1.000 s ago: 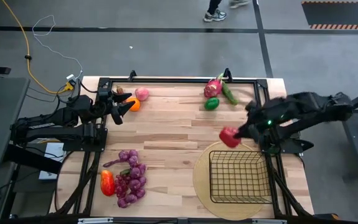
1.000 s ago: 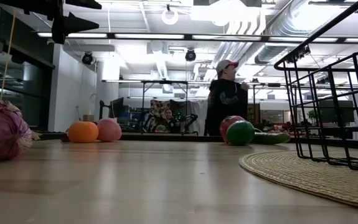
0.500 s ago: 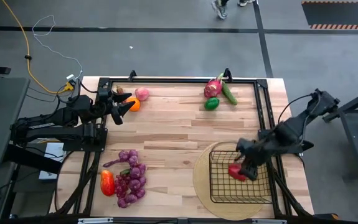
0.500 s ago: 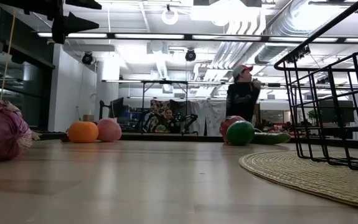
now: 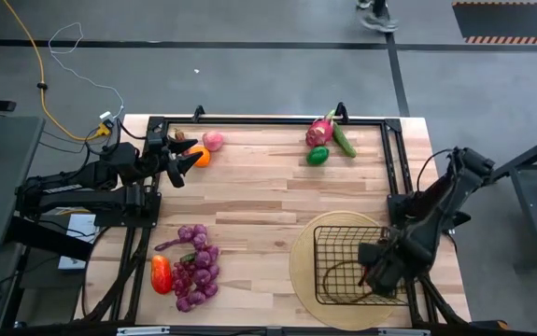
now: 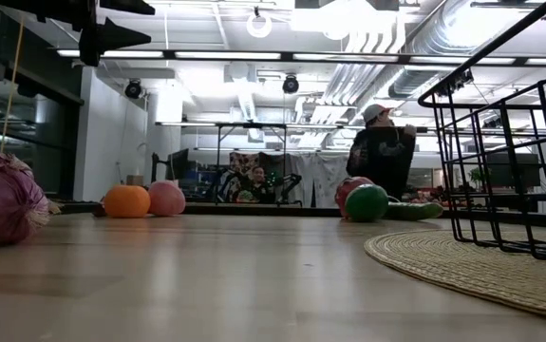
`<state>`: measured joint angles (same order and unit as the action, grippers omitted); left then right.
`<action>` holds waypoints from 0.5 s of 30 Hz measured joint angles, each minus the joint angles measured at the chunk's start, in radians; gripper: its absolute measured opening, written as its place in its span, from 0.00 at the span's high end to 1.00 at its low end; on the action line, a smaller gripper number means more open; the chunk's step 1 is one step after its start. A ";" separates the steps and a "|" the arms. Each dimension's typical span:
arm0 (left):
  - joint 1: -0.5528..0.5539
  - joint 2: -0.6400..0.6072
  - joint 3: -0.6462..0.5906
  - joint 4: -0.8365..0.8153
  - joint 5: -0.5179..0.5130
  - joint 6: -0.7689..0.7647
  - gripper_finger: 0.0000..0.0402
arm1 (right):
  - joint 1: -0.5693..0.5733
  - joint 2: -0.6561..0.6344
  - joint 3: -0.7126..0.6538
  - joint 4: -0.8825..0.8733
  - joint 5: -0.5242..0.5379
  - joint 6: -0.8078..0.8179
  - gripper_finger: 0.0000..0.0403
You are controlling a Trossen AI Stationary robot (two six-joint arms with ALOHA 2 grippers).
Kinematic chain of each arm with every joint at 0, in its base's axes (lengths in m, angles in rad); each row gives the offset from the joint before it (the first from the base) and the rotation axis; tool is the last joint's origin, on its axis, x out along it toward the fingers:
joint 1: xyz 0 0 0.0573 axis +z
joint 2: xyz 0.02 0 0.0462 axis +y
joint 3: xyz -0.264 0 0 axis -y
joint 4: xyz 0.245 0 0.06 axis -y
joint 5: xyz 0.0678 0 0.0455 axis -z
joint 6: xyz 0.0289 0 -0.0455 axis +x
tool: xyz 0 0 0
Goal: Build produce basket
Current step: Put the bell pepper into the wire basket
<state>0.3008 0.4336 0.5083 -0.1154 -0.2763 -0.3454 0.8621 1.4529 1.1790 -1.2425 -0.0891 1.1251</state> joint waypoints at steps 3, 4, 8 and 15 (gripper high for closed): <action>0.000 0.000 0.000 0.000 0.000 0.002 0.36 | 0.036 0.043 0.000 -0.005 0.009 0.000 0.46; 0.000 0.000 0.000 0.000 0.000 0.008 0.36 | 0.044 0.055 0.000 -0.010 0.012 0.000 0.46; 0.000 0.000 0.000 0.000 0.000 0.019 0.36 | 0.057 0.075 -0.044 0.012 0.010 0.033 0.46; 0.000 0.000 0.000 0.001 0.001 0.017 0.36 | 0.031 0.067 -0.103 0.022 0.010 0.065 0.46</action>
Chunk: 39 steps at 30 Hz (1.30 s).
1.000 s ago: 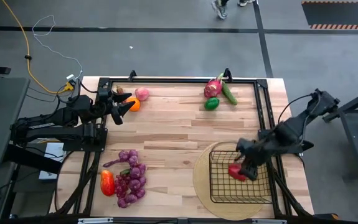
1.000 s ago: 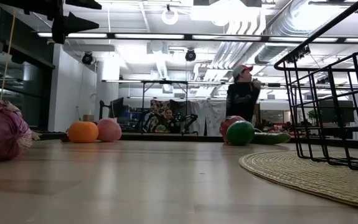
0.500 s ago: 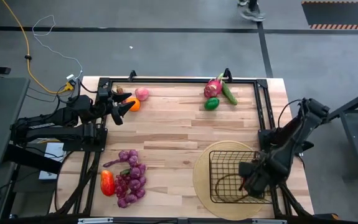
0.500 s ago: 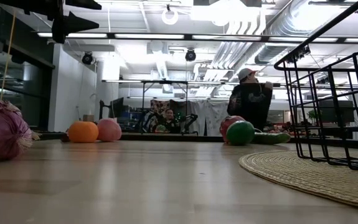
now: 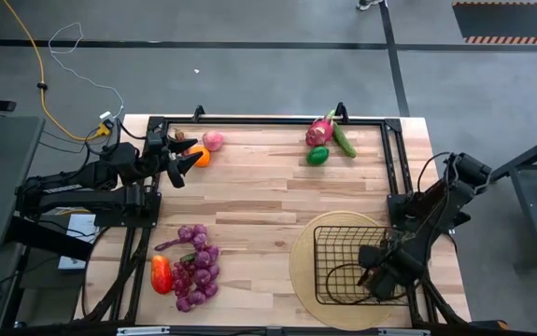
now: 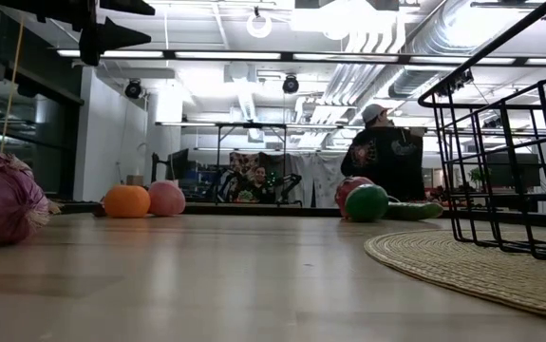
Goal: Build produce basket
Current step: Put the bell pepper into the wire basket, then put the lime into the wire basket
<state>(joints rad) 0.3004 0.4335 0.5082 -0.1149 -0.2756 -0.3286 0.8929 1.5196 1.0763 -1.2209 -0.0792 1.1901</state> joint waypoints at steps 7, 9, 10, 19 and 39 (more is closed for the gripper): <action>0.000 0.000 0.000 0.000 0.002 0.000 0.36 | -0.049 0.000 0.000 -0.029 -0.036 -0.108 0.36; 0.000 0.000 0.000 0.000 0.003 0.000 0.36 | -0.059 -0.001 0.000 -0.051 -0.047 -0.145 0.33; 0.000 0.000 0.000 0.000 0.003 0.000 0.36 | -0.062 -0.002 0.000 -0.058 -0.047 -0.165 0.33; 0.000 0.000 0.000 0.000 0.003 -0.001 0.36 | -0.063 -0.066 0.032 -0.069 -0.056 -0.239 0.32; 0.000 0.000 0.000 0.000 0.002 0.000 0.36 | -0.483 -0.473 0.210 0.109 0.509 -0.238 0.32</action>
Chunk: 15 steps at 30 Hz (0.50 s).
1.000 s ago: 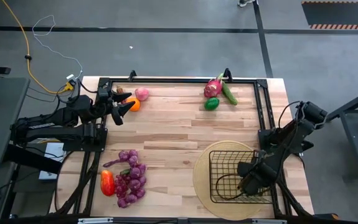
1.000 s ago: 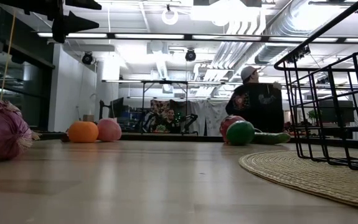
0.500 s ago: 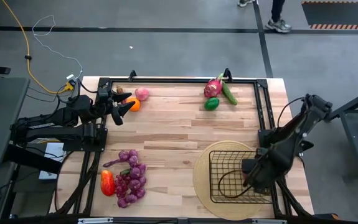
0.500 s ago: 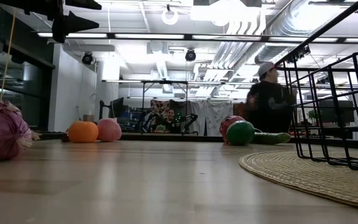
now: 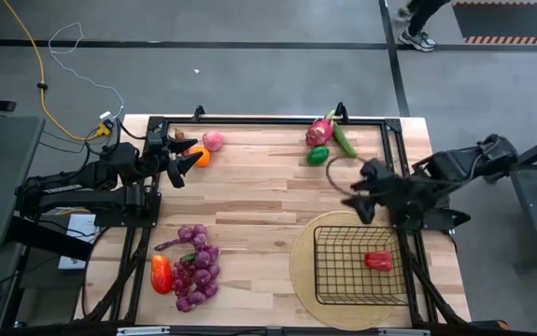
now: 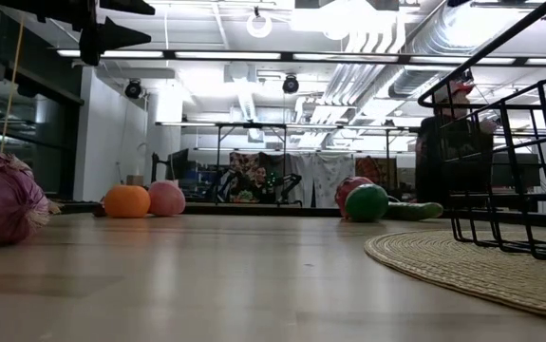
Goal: Build produce basket
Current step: Put the lime into the wire basket
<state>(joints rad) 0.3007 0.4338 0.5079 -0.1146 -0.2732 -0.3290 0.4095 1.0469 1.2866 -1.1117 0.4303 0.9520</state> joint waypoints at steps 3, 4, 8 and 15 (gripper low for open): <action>0.000 0.000 0.000 0.000 0.000 0.000 0.36 | -0.041 -0.064 -0.055 -0.024 0.046 -0.025 0.32; 0.000 0.000 0.000 0.000 0.000 0.000 0.36 | -0.051 -0.091 -0.079 -0.029 0.050 -0.017 0.32; 0.000 0.000 0.000 0.000 0.000 0.000 0.36 | -0.070 -0.229 -0.186 0.005 0.098 0.083 0.32; 0.000 0.000 0.000 0.006 -0.035 0.008 0.36 | -0.070 -0.413 -0.369 0.292 0.241 0.052 0.32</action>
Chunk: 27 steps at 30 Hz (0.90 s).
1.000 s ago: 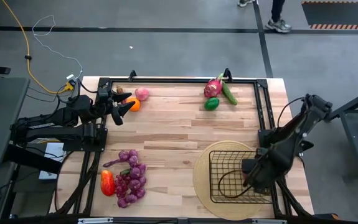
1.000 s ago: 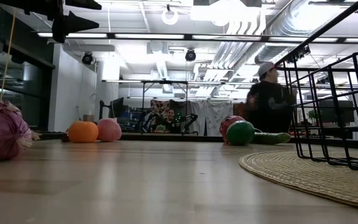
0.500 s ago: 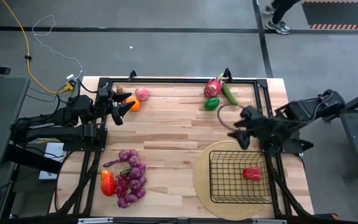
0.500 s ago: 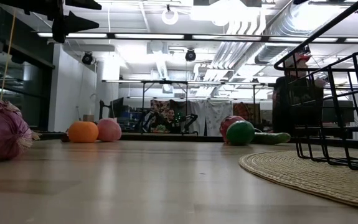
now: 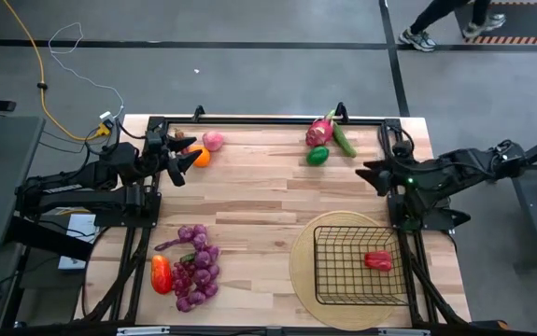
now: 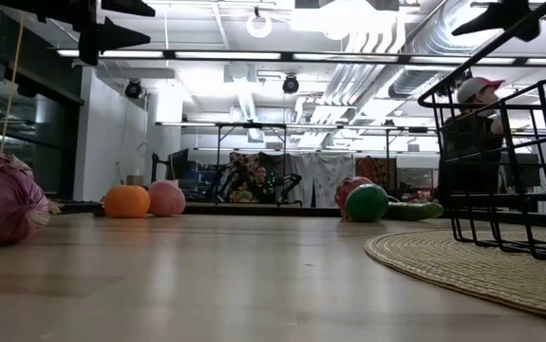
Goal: Build produce basket
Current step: Put the lime into the wire basket
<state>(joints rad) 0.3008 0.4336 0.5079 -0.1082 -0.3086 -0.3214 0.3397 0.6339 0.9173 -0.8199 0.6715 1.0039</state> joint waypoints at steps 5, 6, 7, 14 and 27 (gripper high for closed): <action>-0.001 0.001 0.000 0.000 -0.001 -0.005 0.36 | 0.000 -0.012 -0.093 0.305 0.154 -0.137 0.32; -0.001 0.005 0.000 0.001 -0.001 0.000 0.36 | 0.000 -0.006 -0.100 0.350 0.163 -0.168 0.32; -0.001 0.008 0.000 0.001 -0.001 0.008 0.36 | -0.003 0.002 -0.101 0.374 0.165 -0.194 0.32; 0.000 0.018 0.000 0.003 -0.018 -0.033 0.34 | -0.069 0.055 -0.050 0.374 0.157 -0.232 0.32; 0.000 0.043 0.000 0.002 0.040 -0.098 0.15 | -0.139 0.087 -0.044 0.311 0.101 -0.242 0.32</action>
<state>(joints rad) 0.3004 0.4768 0.5079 -0.1061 -0.2687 -0.4190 0.2005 0.7208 0.8730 -0.5086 0.7728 0.7614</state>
